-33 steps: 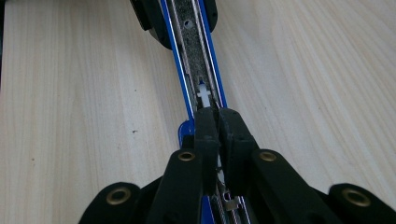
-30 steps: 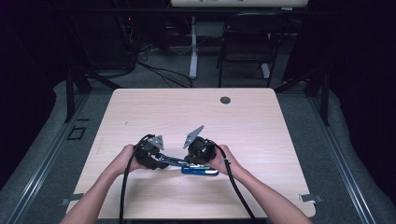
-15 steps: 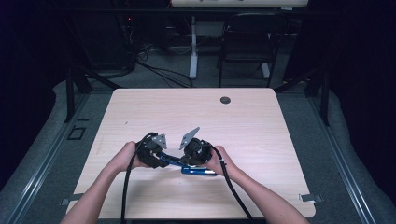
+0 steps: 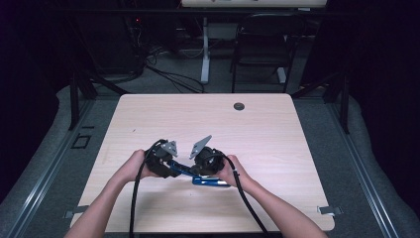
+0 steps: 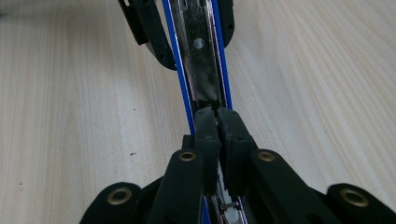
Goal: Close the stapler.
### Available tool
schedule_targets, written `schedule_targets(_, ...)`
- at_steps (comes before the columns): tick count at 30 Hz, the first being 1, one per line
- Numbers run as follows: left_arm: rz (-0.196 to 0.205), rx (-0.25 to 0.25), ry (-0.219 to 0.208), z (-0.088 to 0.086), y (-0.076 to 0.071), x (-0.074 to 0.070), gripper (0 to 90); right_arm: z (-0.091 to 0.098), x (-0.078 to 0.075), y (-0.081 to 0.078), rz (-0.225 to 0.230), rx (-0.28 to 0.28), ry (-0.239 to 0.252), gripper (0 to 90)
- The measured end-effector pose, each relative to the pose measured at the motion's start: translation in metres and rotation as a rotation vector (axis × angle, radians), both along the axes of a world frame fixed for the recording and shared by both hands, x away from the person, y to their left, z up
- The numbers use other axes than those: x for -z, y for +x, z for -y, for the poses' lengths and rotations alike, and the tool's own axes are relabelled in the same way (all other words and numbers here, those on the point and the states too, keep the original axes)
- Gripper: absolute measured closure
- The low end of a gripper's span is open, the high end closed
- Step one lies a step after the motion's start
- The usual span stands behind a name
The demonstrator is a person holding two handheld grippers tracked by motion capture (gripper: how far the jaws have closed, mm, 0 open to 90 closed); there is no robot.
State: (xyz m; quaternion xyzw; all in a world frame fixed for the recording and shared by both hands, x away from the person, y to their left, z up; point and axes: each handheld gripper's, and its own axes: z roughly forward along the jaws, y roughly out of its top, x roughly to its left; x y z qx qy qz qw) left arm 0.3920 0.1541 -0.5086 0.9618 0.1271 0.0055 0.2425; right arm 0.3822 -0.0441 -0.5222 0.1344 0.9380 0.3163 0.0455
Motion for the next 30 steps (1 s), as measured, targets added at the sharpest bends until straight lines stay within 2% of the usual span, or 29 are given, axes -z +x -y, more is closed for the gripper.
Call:
schedule_targets(5,-0.006,0.008,-0.039,0.001,0.0,-0.004,60.3,0.002,-0.001,0.001,-0.001,-0.003,0.006,87.4)
schedule_targets(11,-0.001,0.014,-0.057,0.003,0.0,-0.007,60.6,0.002,-0.002,0.0,-0.003,-0.005,0.014,87.3)
schedule_targets(23,0.003,0.048,-0.04,0.009,0.001,-0.012,61.8,0.004,-0.004,0.0,-0.017,-0.011,0.01,87.4)
schedule_targets(30,0.002,0.067,-0.049,0.013,0.002,-0.016,62.0,0.007,-0.006,0.001,-0.028,-0.004,0.019,87.5)
